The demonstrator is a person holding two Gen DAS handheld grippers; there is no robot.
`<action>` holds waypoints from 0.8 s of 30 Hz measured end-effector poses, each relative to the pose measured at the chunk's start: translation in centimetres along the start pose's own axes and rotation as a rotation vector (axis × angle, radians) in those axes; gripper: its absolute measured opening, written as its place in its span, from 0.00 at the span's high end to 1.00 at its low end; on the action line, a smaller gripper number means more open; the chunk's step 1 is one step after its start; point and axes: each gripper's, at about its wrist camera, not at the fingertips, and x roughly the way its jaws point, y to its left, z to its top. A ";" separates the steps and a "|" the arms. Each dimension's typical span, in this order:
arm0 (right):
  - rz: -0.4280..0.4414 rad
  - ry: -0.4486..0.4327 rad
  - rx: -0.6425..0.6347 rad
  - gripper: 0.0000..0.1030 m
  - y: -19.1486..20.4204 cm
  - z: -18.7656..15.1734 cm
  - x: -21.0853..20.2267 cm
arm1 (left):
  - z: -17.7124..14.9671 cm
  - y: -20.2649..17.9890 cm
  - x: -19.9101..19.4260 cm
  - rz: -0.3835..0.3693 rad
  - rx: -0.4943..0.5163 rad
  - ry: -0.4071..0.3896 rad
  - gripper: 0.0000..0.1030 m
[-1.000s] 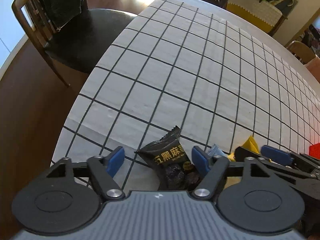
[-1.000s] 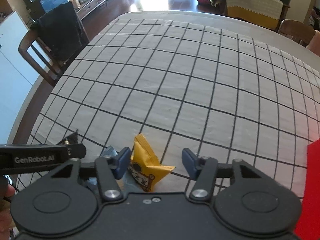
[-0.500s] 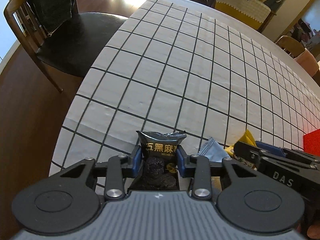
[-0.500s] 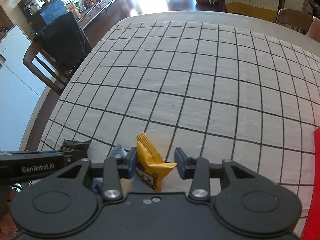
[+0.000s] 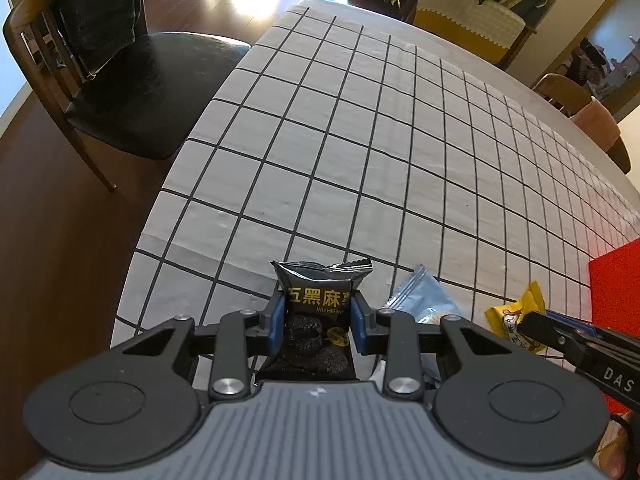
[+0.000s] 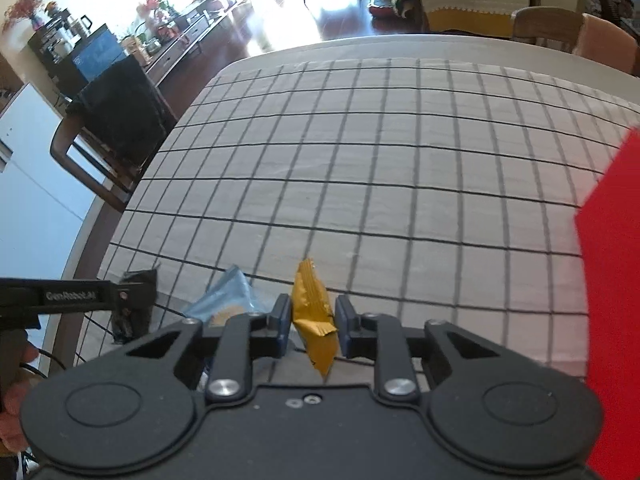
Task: Organize snacks
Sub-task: 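Carry both snacks over the red box and lower them inside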
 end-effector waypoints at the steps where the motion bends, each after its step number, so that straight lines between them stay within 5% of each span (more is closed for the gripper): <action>1: 0.004 -0.005 -0.002 0.78 -0.2 -0.2 -0.4 | -0.1 0.0 -0.2 -0.004 0.000 -0.002 0.69; 13: -0.021 -0.028 -0.052 0.77 -2.0 -2.5 -2.7 | -1.3 -0.4 -1.8 -0.032 0.032 -0.006 0.69; 18: -0.035 -0.038 -0.106 0.69 -2.2 -2.8 -2.3 | -1.5 -0.6 -2.2 -0.035 0.040 -0.010 0.69; 21: -0.067 -0.042 -0.154 0.49 -1.9 -2.9 -1.5 | -1.6 -0.7 -2.4 -0.033 0.045 -0.014 0.69; 23: -0.101 -0.055 -0.164 0.10 -1.8 -2.8 -1.0 | -1.6 -0.8 -2.4 -0.029 0.045 -0.011 0.69; 24: -0.104 -0.068 -0.176 0.09 -1.8 -2.8 -0.9 | -1.6 -0.7 -2.3 -0.028 0.045 -0.009 0.69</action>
